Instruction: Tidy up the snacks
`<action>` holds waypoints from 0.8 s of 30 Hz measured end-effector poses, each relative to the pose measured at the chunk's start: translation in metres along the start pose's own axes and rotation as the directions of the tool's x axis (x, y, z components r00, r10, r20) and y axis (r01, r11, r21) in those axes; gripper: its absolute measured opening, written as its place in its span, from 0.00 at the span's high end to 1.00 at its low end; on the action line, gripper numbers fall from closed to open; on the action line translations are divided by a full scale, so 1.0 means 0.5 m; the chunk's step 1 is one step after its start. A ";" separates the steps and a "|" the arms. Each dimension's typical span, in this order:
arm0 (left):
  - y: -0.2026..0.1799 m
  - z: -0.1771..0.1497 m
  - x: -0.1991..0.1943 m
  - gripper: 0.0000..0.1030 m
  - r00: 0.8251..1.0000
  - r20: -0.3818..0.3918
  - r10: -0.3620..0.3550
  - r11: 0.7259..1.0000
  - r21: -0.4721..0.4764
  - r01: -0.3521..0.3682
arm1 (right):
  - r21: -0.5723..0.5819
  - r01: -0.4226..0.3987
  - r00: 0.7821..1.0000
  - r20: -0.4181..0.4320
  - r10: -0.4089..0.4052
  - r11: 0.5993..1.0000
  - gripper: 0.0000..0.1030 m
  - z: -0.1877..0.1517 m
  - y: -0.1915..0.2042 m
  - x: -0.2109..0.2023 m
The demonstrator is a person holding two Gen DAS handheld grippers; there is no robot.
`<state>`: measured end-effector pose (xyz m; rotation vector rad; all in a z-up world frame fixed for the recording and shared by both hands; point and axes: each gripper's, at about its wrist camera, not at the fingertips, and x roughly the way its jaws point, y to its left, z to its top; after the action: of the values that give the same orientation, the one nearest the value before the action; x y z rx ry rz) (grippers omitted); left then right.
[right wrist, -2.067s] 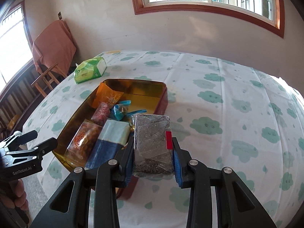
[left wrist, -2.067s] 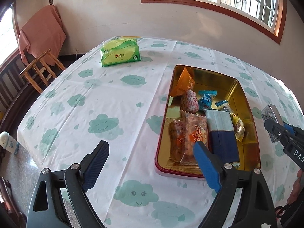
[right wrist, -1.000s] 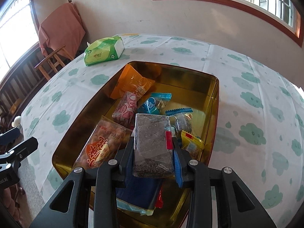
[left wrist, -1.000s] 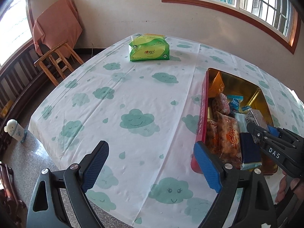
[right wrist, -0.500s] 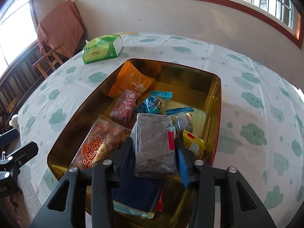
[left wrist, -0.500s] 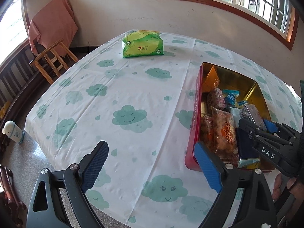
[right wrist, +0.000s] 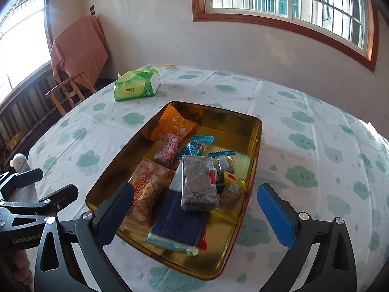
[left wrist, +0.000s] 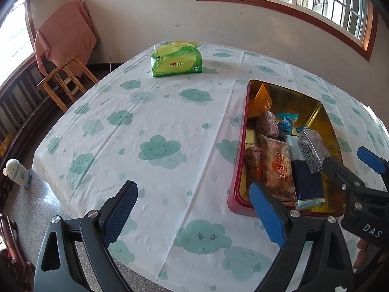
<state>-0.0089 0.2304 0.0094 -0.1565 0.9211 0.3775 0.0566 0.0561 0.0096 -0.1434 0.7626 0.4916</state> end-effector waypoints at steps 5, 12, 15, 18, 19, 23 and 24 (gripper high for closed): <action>-0.022 -0.005 -0.010 0.10 1.000 0.004 -0.010 1.000 0.027 0.010 | 0.023 0.009 0.999 -0.033 -0.009 1.000 0.00 -0.032 -0.016 -0.016; -0.049 -0.013 -0.018 0.10 1.000 0.004 -0.017 0.998 0.056 0.017 | 0.006 0.050 0.995 -0.083 -0.049 0.999 0.00 -0.070 -0.025 -0.022; -0.057 -0.016 -0.023 0.10 1.000 0.004 -0.015 0.998 0.066 0.014 | -0.003 0.050 0.994 -0.092 -0.051 0.999 0.00 -0.081 -0.026 -0.022; -0.061 -0.017 -0.026 0.10 1.000 0.003 -0.012 0.997 0.072 0.011 | 0.000 0.038 0.994 -0.101 -0.037 0.999 0.00 -0.089 -0.027 -0.022; -0.063 -0.017 -0.027 0.10 1.000 0.003 -0.009 0.997 0.074 0.009 | 0.000 0.034 0.994 -0.102 -0.034 0.999 0.00 -0.091 -0.027 -0.022; -0.072 -0.019 -0.029 0.10 1.000 0.001 -0.005 0.996 0.086 0.005 | 0.007 0.021 0.994 -0.106 -0.020 1.000 0.00 -0.094 -0.029 -0.023; -0.075 -0.020 -0.030 0.10 1.000 0.000 -0.004 0.996 0.089 0.004 | 0.010 0.021 0.994 -0.106 -0.020 1.000 0.00 -0.094 -0.031 -0.024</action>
<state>-0.0100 0.1893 0.0143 -0.0769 0.9354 0.3322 0.0271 0.0240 -0.0170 -0.1682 0.8669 0.4628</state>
